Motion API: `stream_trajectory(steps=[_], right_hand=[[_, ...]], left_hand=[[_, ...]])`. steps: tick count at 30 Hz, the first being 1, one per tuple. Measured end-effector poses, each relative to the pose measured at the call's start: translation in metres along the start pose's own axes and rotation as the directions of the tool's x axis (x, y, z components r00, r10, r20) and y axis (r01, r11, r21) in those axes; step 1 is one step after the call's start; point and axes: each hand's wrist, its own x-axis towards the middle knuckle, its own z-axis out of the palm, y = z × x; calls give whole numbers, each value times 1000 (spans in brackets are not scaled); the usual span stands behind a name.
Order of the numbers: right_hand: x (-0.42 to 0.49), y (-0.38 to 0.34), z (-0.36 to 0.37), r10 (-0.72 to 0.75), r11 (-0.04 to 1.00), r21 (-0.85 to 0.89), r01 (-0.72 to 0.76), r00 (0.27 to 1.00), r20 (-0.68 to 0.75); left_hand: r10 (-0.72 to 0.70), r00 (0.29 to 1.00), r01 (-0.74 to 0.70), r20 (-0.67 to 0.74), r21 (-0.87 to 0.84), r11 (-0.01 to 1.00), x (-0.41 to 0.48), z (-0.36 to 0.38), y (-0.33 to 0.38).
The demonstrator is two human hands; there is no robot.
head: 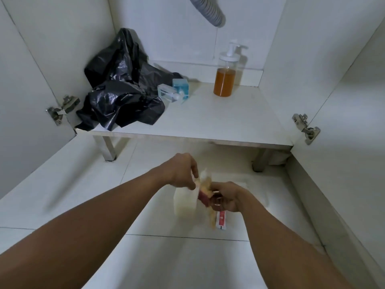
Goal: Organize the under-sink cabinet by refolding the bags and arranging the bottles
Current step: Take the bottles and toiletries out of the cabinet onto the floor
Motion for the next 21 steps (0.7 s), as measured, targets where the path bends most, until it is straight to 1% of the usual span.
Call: stream_trajectory(steps=[3, 8, 10, 12, 13, 15, 18, 19, 21], right_hand=[[6, 18, 17, -16, 997, -71, 15, 1000, -14], [25, 40, 39, -56, 986, -162, 30, 985, -161], [35, 44, 44, -133, 962, -260, 80, 972, -191], [39, 46, 47, -236, 889, -441, 122, 948, -213], [42, 47, 47, -295, 829, -546, 124, 926, -237], [41, 48, 46, -385, 717, -691, 97, 881, -275], [37, 48, 45, -443, 632, -771, 77, 852, -278], [39, 51, 45, -464, 616, -783, 87, 843, -272], [38, 57, 45, -500, 596, -790, 141, 836, -228]], left_hand=[[-30, 999, 31, 14, -41, 999, 3, 21, -13], [-70, 998, 70, 5, -66, 995, 10, 42, -33], [-76, 997, 75, -12, -62, 995, 13, 44, -39], [-64, 998, 63, -23, -50, 997, 15, 44, -45], [-52, 998, 51, -28, -47, 998, 16, 45, -47], [-4, 999, 1, -41, -84, 997, 15, 48, -53], [62, 995, -76, -76, -203, 976, 6, 59, -65], [60, 994, -79, -86, -231, 970, 2, 64, -70], [26, 995, -47, -91, -235, 971, -2, 74, -79]])
